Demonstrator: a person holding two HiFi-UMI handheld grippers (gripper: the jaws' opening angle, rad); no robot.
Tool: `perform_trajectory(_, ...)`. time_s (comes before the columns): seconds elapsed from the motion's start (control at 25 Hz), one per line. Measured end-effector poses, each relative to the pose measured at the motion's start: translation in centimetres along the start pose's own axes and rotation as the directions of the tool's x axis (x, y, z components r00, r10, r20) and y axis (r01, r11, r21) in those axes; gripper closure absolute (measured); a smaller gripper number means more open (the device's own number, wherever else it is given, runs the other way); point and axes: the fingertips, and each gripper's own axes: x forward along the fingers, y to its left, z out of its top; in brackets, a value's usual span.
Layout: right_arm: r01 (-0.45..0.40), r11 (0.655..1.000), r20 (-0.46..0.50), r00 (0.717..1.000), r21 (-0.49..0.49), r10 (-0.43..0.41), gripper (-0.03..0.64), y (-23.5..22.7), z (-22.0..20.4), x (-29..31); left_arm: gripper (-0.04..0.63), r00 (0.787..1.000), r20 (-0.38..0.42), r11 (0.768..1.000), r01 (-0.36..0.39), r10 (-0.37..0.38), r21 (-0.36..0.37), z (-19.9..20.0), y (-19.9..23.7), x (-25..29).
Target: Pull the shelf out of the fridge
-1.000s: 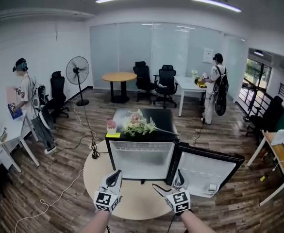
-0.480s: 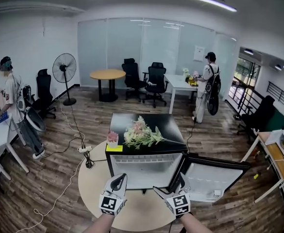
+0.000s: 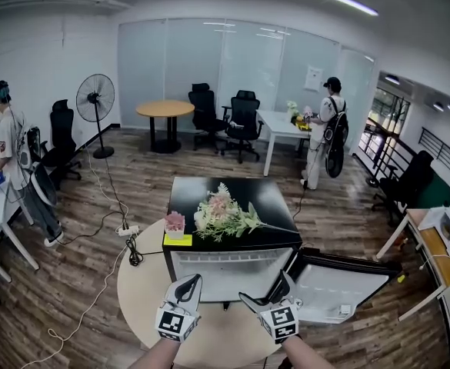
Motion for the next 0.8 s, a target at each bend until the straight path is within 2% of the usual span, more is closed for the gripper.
perform_trajectory(0.32, -0.068, 0.997, 0.014, 0.998, 0.022, 0.067, 0.018, 0.1, -0.6, 2.8, 0.595, 0.999, -0.015, 0.999, -0.050, 0.050, 0.016, 0.0, 0.9, 1.4)
perform_trajectory(0.44, -0.095, 0.993, 0.043, 0.995, 0.075, 0.091, 0.018, 0.0, -0.7, 3.8, 0.595, 0.998, -0.024, 0.998, -0.059, 0.059, 0.029, -0.2, 1.1, 1.8)
perform_trajectory(0.52, -0.116, 0.982, 0.055, 0.993, 0.148, 0.109, 0.018, 0.0, -0.9, 4.5, 0.595, 0.997, -0.033, 0.997, -0.066, 0.067, 0.033, -0.3, 1.2, 2.0)
perform_trajectory(0.68, -0.151, 0.916, 0.079, 0.988, 0.373, 0.130, 0.018, -0.3, -1.6, 6.2, 0.595, 0.996, -0.049, 0.997, -0.072, 0.074, 0.037, -0.5, 1.5, 2.1)
perform_trajectory(0.8, -0.165, 0.863, 0.099, 0.986, 0.477, 0.134, 0.018, -0.5, -1.8, 7.3, 0.595, 0.996, -0.060, 0.997, -0.068, 0.071, 0.043, -0.7, 1.5, 2.2)
